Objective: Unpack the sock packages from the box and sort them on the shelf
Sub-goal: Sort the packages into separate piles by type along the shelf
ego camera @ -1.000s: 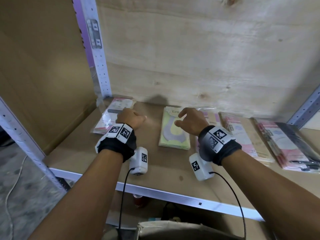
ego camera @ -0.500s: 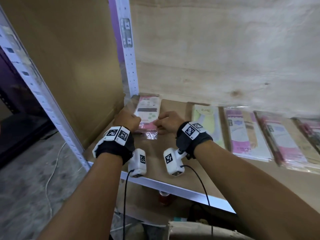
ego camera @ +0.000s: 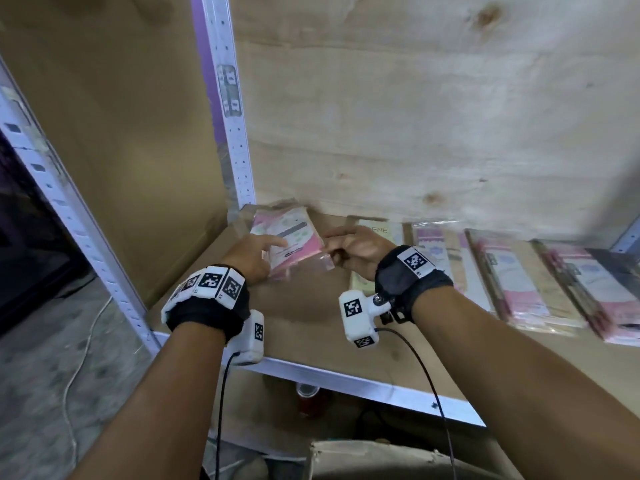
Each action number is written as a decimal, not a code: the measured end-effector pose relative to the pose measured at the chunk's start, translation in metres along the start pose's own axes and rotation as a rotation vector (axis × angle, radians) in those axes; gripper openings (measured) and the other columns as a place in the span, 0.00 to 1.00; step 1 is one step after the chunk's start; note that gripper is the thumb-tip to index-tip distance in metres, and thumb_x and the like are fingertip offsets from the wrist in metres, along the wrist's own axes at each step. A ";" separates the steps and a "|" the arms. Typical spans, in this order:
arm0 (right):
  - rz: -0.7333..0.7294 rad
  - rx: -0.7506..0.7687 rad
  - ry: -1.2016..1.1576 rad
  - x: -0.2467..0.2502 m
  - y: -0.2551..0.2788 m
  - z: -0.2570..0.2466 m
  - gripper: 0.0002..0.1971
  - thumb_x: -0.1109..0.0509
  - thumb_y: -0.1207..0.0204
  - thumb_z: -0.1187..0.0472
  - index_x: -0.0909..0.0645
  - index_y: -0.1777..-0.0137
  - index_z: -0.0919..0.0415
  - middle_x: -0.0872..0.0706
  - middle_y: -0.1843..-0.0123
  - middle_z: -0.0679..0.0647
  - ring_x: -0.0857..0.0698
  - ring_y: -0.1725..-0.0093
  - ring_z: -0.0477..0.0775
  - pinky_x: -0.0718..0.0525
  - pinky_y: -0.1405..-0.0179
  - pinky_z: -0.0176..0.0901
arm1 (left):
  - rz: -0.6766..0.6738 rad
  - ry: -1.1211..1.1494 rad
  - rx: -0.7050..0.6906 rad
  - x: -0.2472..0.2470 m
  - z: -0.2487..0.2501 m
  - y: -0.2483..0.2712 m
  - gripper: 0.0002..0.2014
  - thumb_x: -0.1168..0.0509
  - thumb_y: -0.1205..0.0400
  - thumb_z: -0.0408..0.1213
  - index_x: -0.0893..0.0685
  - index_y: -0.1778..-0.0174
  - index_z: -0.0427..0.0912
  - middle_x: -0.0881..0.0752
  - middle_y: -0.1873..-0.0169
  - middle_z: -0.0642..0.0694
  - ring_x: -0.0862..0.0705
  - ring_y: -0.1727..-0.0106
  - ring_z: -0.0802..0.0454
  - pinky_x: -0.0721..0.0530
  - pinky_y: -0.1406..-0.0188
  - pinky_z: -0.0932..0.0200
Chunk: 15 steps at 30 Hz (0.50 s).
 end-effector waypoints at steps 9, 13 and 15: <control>-0.073 0.059 -0.379 0.066 0.049 -0.041 0.10 0.36 0.20 0.77 0.19 0.43 0.70 0.21 0.57 0.59 0.25 0.65 0.49 0.23 0.74 0.28 | 0.211 0.070 -0.377 0.024 0.084 0.028 0.17 0.25 0.21 0.34 0.10 0.37 0.51 0.12 0.42 0.45 0.17 0.36 0.43 0.20 0.32 0.42; -0.142 0.141 -0.429 0.088 0.074 -0.062 0.05 0.35 0.17 0.67 0.18 0.48 0.66 0.11 0.54 0.63 0.18 0.66 0.52 0.22 0.72 0.33 | 0.487 0.161 -0.578 0.040 0.127 0.052 0.15 0.30 0.17 0.47 0.20 0.69 0.47 0.20 0.70 0.51 0.20 0.61 0.47 0.17 0.53 0.41; -0.129 0.197 -0.377 0.102 0.085 -0.069 0.08 0.34 0.15 0.57 0.16 0.48 0.61 0.09 0.54 0.59 0.15 0.66 0.51 0.20 0.68 0.36 | 0.551 0.210 -0.626 0.043 0.145 0.060 0.15 0.32 0.17 0.51 0.15 0.60 0.43 0.12 0.65 0.50 0.15 0.58 0.45 0.15 0.52 0.42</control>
Point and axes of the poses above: each hand's wrist, its own y-axis away from the middle knuckle, its own x-axis out of the back of the hand, z = x × y, the point moved 6 cm from there along -y, towards the middle knuckle
